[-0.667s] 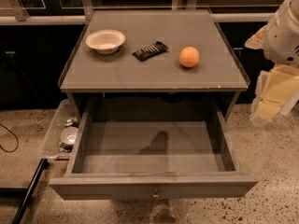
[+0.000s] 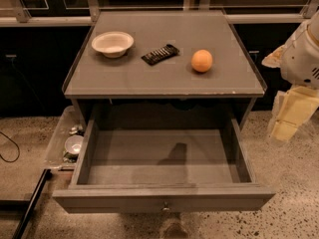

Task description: Close top drawer

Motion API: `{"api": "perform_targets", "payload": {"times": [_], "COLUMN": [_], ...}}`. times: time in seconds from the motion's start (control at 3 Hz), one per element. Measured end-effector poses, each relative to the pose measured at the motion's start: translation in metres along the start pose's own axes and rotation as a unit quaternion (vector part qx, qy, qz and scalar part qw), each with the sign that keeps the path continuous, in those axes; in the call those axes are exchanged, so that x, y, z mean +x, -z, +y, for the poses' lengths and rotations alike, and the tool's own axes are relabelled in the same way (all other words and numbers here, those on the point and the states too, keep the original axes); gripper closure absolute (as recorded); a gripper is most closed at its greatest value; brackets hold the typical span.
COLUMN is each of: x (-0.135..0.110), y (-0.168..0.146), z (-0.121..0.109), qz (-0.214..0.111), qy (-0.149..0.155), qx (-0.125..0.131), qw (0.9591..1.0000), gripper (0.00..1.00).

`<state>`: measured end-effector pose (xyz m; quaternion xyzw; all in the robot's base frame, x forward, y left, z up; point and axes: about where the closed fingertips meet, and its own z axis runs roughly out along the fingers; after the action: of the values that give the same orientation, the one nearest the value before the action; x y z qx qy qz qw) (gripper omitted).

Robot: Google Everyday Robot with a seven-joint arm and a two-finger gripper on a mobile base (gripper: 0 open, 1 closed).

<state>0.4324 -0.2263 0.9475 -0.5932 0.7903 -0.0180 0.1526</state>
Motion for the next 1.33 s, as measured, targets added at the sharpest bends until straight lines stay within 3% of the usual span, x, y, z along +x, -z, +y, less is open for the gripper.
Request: {"api": "perform_targets", "payload": {"times": [0.33,0.67,1.0,1.33], "x": [0.002,0.016,0.037,0.054], "y": [-0.005,-0.042,-0.093,-0.142], "z": [0.002,0.017,0.043,0.07], "qz": [-0.005,-0.024,-0.045,-0.082], "qy": [-0.005,-0.029,-0.055,-0.07], "qx": [-0.004,-0.03,-0.061,-0.074], "qw": [1.0,0.9988,0.9957,0.9914], "gripper": [0.0,0.0,0.14,0.37]}}
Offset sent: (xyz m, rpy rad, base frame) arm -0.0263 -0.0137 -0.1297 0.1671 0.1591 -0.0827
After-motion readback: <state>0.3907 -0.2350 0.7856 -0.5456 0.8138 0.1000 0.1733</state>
